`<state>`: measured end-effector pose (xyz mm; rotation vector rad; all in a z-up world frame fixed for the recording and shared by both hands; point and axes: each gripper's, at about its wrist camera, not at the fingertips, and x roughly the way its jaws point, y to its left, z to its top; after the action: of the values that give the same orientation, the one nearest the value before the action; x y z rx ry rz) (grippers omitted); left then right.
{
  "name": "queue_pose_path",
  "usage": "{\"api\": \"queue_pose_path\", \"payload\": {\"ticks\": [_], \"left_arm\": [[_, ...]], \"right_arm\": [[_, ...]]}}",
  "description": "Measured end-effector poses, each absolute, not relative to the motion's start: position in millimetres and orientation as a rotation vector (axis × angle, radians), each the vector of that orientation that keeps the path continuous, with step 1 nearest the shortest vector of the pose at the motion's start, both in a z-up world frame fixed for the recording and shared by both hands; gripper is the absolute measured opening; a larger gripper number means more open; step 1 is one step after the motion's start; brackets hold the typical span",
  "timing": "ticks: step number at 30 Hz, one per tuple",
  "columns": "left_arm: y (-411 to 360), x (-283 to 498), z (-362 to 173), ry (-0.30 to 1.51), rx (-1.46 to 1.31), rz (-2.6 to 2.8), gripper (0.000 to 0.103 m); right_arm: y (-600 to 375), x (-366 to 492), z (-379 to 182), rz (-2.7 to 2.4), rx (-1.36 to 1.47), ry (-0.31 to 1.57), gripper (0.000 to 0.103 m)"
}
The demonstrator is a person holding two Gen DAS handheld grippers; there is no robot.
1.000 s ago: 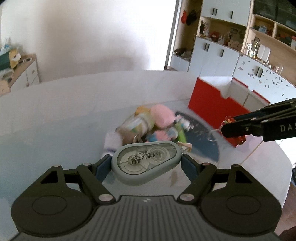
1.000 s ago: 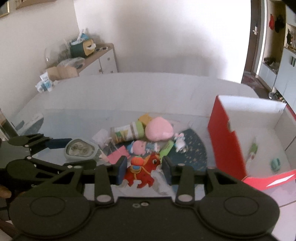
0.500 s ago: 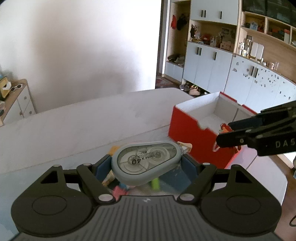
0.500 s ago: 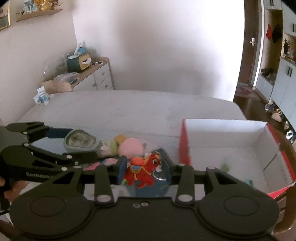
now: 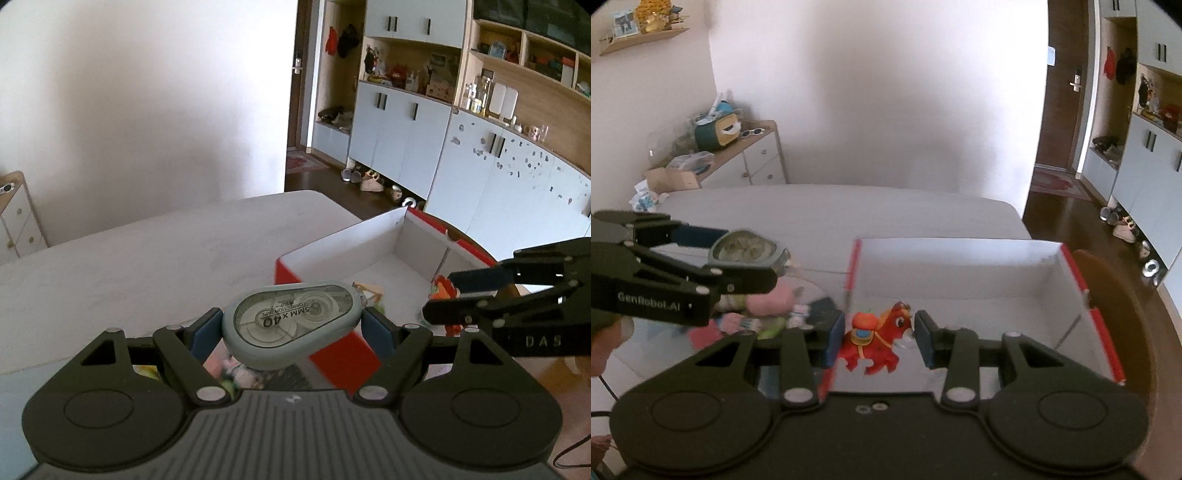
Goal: Organize rigid objects
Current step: 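Carry the correction tape and horse keychain into the red box with both grippers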
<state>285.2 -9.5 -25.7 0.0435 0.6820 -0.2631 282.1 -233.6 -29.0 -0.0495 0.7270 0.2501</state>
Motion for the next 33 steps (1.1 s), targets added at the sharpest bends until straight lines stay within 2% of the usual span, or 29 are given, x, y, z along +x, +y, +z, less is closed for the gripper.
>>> {"api": "queue_pose_path", "payload": {"ticks": [17,33], "left_arm": [[-112,371,-59,0.766,0.147,-0.287,0.081],[-163,434,-112,0.896,0.244,-0.249,0.082]], "right_arm": [[-315,323,-78,0.165,-0.098,0.813,0.041],[-315,358,-116,0.197,-0.159,0.920,0.040]]}}
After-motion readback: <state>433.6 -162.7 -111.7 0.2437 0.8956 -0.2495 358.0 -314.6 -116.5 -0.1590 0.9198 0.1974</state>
